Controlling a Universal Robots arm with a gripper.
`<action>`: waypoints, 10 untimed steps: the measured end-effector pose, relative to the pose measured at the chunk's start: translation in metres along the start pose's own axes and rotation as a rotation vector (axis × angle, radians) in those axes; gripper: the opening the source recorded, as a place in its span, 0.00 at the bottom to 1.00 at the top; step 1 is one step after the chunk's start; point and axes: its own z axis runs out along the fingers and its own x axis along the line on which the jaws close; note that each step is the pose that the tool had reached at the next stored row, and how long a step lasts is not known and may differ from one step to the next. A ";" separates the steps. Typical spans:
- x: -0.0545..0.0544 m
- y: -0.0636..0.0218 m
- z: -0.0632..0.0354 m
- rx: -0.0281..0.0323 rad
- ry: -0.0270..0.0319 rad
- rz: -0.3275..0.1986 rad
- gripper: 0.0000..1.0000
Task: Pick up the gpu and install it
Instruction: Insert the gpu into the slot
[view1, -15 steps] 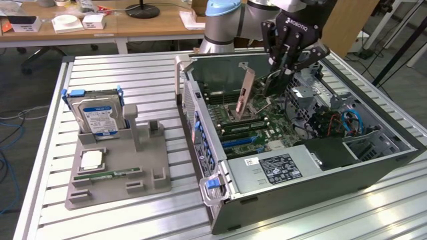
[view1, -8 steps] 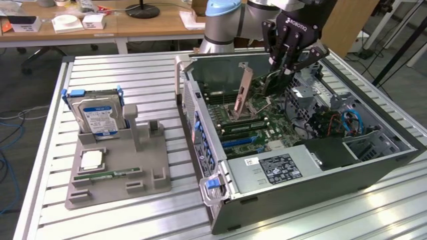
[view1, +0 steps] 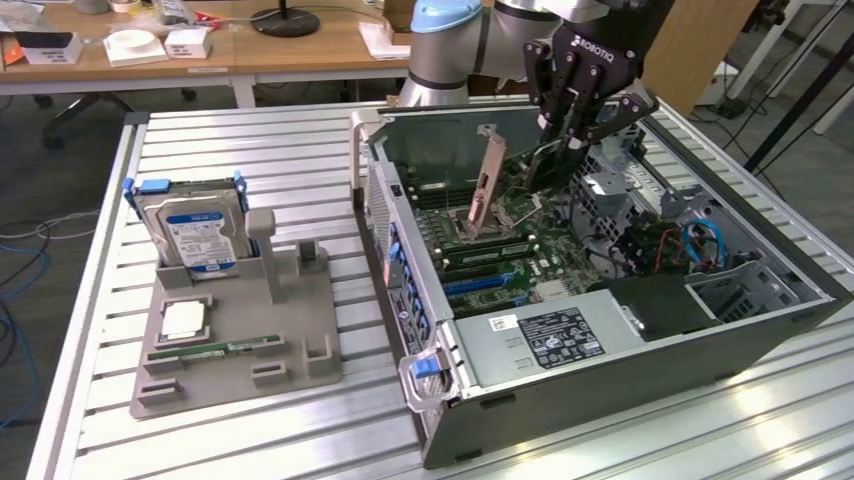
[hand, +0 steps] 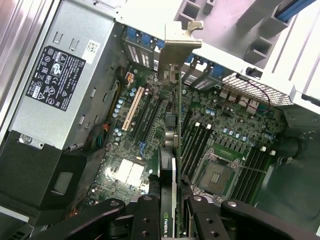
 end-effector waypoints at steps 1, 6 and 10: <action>0.000 0.0000 0.0000 0.0000 0.0000 0.000 0.26; 0.000 0.0000 0.0001 0.0006 -0.0012 0.026 0.26; 0.000 0.0000 0.0003 0.0019 -0.0041 0.093 0.26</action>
